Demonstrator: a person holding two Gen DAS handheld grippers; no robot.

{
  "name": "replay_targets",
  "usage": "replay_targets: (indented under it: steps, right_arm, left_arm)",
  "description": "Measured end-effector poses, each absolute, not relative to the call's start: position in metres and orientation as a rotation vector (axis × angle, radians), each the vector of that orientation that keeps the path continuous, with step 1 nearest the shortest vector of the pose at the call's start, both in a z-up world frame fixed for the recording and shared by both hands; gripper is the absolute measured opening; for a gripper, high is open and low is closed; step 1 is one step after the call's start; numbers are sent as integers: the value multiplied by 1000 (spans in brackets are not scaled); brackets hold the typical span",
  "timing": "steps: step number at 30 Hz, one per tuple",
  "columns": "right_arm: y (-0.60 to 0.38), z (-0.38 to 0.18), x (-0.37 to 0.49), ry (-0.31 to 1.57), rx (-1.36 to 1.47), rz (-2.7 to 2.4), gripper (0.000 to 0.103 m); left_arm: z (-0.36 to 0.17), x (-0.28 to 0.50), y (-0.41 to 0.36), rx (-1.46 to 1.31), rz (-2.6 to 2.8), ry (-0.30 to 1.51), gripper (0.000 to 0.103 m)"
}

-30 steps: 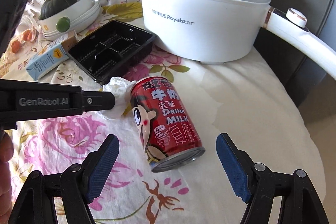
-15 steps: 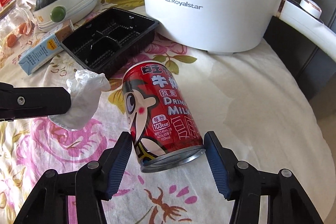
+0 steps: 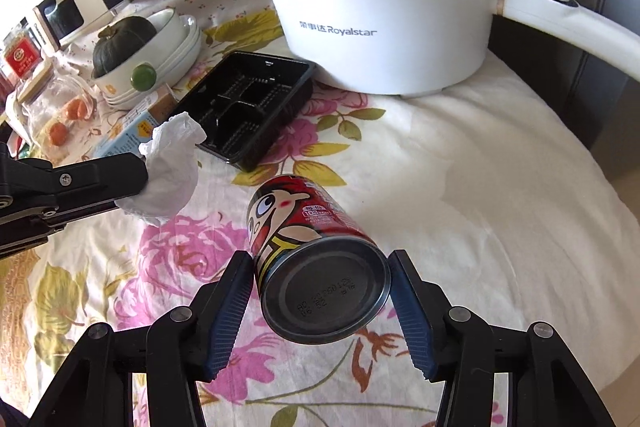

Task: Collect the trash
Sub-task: 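Carry the tissue and red milk can over the white bin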

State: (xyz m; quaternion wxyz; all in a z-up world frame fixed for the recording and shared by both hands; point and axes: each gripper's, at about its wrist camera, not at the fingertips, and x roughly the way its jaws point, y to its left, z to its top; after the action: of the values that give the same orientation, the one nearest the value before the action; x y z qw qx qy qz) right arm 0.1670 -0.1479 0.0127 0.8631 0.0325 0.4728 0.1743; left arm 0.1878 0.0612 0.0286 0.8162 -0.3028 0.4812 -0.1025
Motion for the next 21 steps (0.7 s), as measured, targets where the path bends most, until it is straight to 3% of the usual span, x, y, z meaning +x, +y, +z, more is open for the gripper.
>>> replay_targets:
  steps: [21]
  right_arm:
    - [-254,61,86,941,370,176,60]
  left_arm:
    - [45,153,-19,-498,-425,1050,9]
